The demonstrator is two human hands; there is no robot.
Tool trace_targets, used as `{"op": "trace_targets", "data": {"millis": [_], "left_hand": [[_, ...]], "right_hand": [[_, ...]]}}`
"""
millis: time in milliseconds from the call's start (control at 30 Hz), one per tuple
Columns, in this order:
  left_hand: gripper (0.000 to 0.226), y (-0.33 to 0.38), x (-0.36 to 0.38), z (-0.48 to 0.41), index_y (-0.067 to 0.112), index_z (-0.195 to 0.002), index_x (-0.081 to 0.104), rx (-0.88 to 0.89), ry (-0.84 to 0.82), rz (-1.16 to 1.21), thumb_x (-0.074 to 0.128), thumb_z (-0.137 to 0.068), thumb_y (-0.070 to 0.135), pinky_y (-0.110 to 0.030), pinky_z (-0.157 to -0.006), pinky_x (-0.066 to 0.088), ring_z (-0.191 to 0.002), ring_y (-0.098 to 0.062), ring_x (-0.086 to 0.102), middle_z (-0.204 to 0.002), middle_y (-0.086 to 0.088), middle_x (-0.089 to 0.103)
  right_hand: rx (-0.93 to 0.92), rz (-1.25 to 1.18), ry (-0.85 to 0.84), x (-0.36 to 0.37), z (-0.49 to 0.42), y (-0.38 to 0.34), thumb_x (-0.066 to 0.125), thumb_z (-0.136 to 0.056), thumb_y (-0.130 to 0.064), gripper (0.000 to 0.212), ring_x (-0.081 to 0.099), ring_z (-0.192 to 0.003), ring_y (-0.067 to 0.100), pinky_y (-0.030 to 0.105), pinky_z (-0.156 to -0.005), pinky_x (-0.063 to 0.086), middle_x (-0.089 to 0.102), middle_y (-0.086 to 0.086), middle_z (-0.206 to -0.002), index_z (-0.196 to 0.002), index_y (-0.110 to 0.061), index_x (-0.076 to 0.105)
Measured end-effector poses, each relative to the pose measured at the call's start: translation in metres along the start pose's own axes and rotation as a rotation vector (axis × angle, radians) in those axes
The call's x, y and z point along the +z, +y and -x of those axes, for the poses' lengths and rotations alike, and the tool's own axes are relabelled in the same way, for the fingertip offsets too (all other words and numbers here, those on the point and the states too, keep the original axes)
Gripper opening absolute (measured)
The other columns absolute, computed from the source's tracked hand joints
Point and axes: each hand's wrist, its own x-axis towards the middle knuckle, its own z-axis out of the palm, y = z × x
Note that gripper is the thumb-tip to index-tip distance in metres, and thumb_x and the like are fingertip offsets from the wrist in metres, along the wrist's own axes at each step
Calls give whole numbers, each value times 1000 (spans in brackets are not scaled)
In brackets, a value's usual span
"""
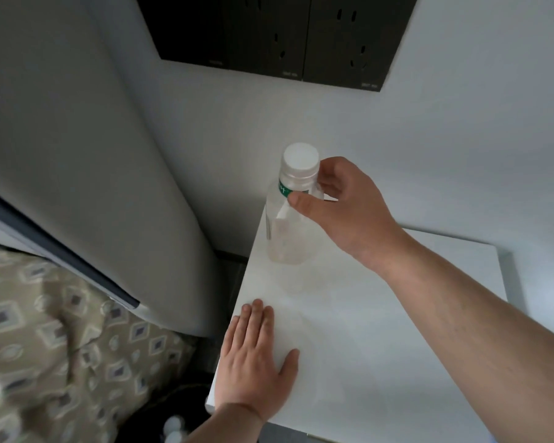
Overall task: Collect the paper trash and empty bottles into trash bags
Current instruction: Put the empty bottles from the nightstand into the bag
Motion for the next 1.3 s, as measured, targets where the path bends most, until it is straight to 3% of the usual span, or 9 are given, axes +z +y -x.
{"op": "trace_targets", "data": {"millis": [300,533,667,733,833,900,1000,1133,1300], "left_hand": [[77,-1,5,1,7,-134,49,20,46,-29,44,-78,58,-34,-113,12,-135,-26,41,-144,-10,46],[78,1,3,2,7,-136,49,0,49,-13,42,-80,60,-35,-111,12,-136,-24,39,-145,-10,44],[80,1,-2,5,11,-142,41,-4,59,67,35,-81,63,-29,-115,-1,-143,-19,26,-153,-5,33],[82,1,-10,6,13,-143,38,3,55,204,26,-80,64,-23,-117,-6,-145,-16,17,-155,-3,27],[66,-3,-36,12,16,-130,56,-80,14,612,27,-84,54,-22,-114,14,-136,-13,36,-141,-4,50],[38,-15,-54,25,28,-100,69,-236,-85,913,37,-87,43,-34,-96,45,-106,-20,61,-105,0,70],[16,-38,-73,56,27,-87,67,-326,-24,1049,52,-87,21,-36,-64,50,-69,-16,63,-76,4,69],[51,-74,-84,110,21,-100,63,-412,56,1287,46,-76,-22,-12,-63,48,-72,-1,65,-83,6,74],[90,-135,-69,180,36,-122,50,-479,-125,1306,78,-37,42,-26,-88,49,-118,-6,56,-115,19,67]], "right_hand": [[48,-179,108,-17,21,4,72,-77,-33,24,68,-93,8,26,-81,49,73,-9,-96,-98,-22,68],[69,-313,226,-48,59,7,73,-76,-34,16,68,-91,24,52,-90,50,72,1,-89,-86,-21,70],[93,-406,255,-59,88,9,73,-73,-39,18,65,-82,14,35,-79,51,69,-5,-83,-82,-24,67],[124,-409,254,-55,103,6,79,-58,-54,32,64,-85,15,34,-79,49,68,-6,-84,-75,-28,68],[159,-391,224,-39,119,3,76,-40,-72,51,65,-88,16,34,-80,49,70,-7,-88,-74,-34,72],[185,-415,195,-23,126,1,77,-52,-67,37,66,-88,18,34,-77,50,71,-7,-86,-72,-36,72],[240,-465,157,7,131,-2,66,-79,-46,15,66,-86,20,37,-78,48,70,-3,-85,-70,-36,73],[297,-433,31,50,143,-7,75,-49,-72,51,69,-92,21,42,-86,52,73,1,-94,-83,-35,73],[368,-380,-128,109,168,-3,74,-70,-44,28,72,-85,15,38,-80,55,74,0,-93,-87,-23,67]]}}
